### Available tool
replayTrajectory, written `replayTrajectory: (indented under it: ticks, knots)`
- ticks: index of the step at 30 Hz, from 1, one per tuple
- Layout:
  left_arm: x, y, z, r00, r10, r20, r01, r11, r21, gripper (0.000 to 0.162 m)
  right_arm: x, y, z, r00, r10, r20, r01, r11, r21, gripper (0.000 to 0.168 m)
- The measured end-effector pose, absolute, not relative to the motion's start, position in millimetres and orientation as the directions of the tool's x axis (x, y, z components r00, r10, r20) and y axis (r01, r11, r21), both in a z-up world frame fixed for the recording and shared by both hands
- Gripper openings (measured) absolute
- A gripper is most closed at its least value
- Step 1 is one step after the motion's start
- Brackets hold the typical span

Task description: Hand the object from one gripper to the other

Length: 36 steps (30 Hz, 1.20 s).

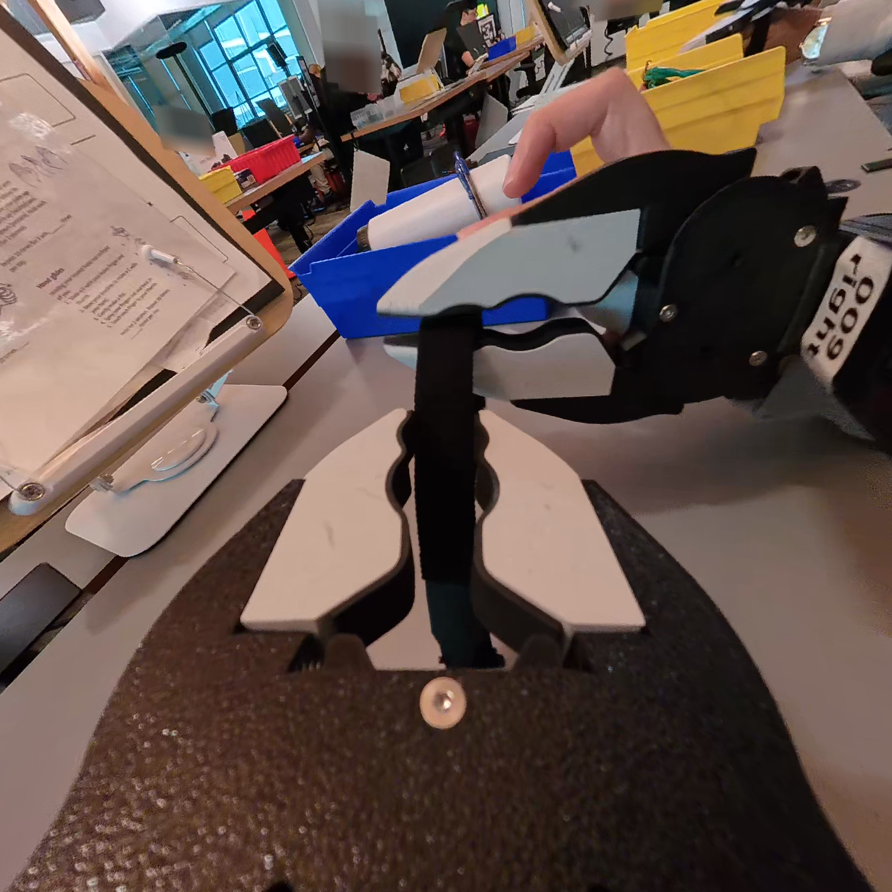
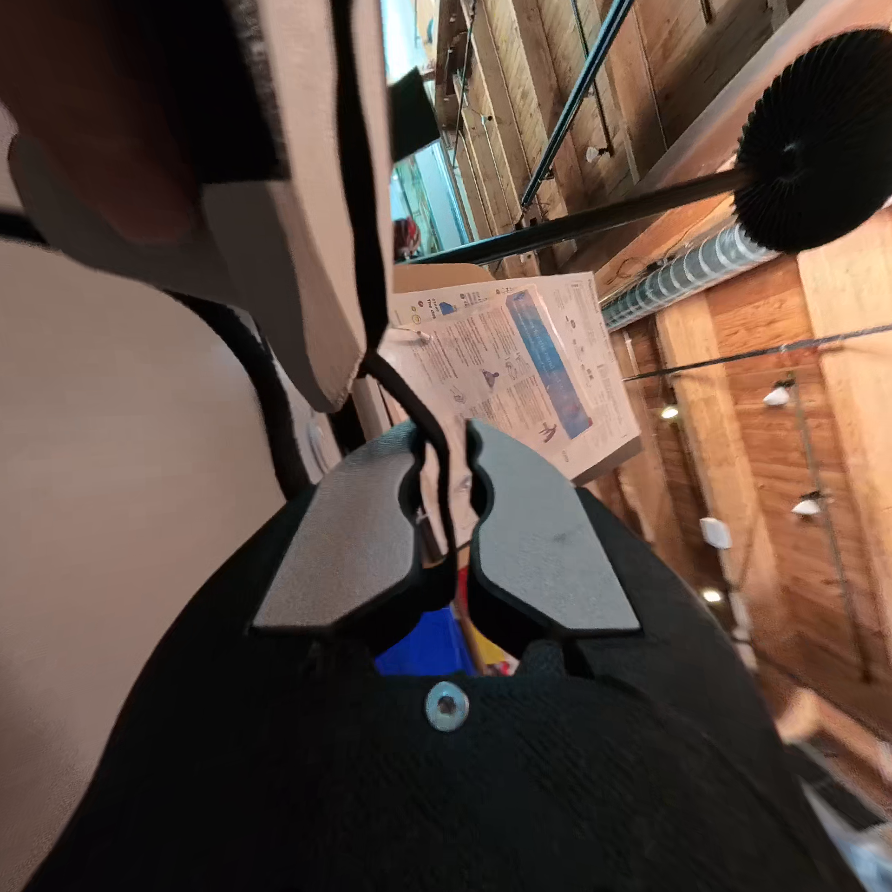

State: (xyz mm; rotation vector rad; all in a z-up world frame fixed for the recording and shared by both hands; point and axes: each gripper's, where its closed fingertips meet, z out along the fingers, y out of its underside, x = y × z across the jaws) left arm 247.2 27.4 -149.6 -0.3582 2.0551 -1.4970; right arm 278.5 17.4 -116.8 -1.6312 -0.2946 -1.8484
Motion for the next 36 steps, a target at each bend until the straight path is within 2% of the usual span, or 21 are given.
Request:
replayTrajectory:
  ticks: [3,5,7,9,12,14,16,22,25,27,31,32,34,36]
  knots:
    - [255,37,-143,-0.769,-0.583,-0.262,0.099,0.297,-0.95,0.022,275,15,-112,0.203,-0.481,0.853,0.625,-0.607,-0.491,0.05]
    - [261,46,-133,-0.745,-0.632,-0.213,0.09,0.221,-0.971,0.022,271,11,-107,0.437,-0.59,0.68,0.578,-0.395,-0.714,0.065]
    - [265,55,-122,-0.735,-0.665,-0.131,0.075,0.112,-0.991,0.022,273,7,-101,0.676,-0.625,0.39,0.401,-0.133,-0.906,0.077]
    - [265,62,-110,-0.742,-0.669,-0.044,0.066,-0.007,-0.998,0.022,279,5,-102,0.839,-0.544,0.004,0.089,0.131,-0.987,0.09]
    - [260,67,-95,-0.773,-0.634,0.041,0.071,-0.15,-0.986,0.022,283,9,-112,0.858,-0.279,-0.431,-0.317,0.374,-0.872,0.088]
    - [258,69,-91,-0.794,-0.602,0.088,0.055,-0.215,-0.975,0.022,277,20,-120,0.816,-0.11,-0.568,-0.49,0.39,-0.779,0.085]
    - [256,71,-87,-0.813,-0.566,0.135,0.036,-0.28,-0.959,0.022,263,32,-116,0.801,0.026,-0.598,-0.557,0.399,-0.728,0.07]
    - [245,64,-82,-0.88,-0.427,0.208,-0.039,-0.373,-0.927,0.022,252,46,-115,0.809,0.063,-0.584,-0.545,0.45,-0.707,0.054]
    - [242,58,-85,-0.893,-0.396,0.212,-0.059,-0.364,-0.929,0.022,253,42,-111,0.804,0.104,-0.586,-0.554,0.488,-0.674,0.043]
    - [241,56,-86,-0.895,-0.391,0.215,-0.066,-0.36,-0.931,0.022,248,41,-109,0.826,0.124,-0.55,-0.534,0.486,-0.692,0.031]
    - [241,54,-89,-0.897,-0.384,0.219,-0.079,-0.348,-0.934,0.021,240,42,-103,0.859,0.131,-0.495,-0.491,0.483,-0.725,0.038]
    - [242,54,-88,-0.897,-0.384,0.221,-0.079,-0.352,-0.933,0.021,239,42,-103,0.865,0.129,-0.485,-0.482,0.482,-0.732,0.036]
    - [242,55,-88,-0.895,-0.384,0.226,-0.083,-0.354,-0.931,0.021,239,42,-103,0.882,0.107,-0.459,-0.451,0.478,-0.754,0.022]
    - [243,58,-87,-0.891,-0.395,0.224,-0.074,-0.36,-0.93,0.022,240,41,-105,0.889,0.089,-0.45,-0.436,0.467,-0.769,0.022]
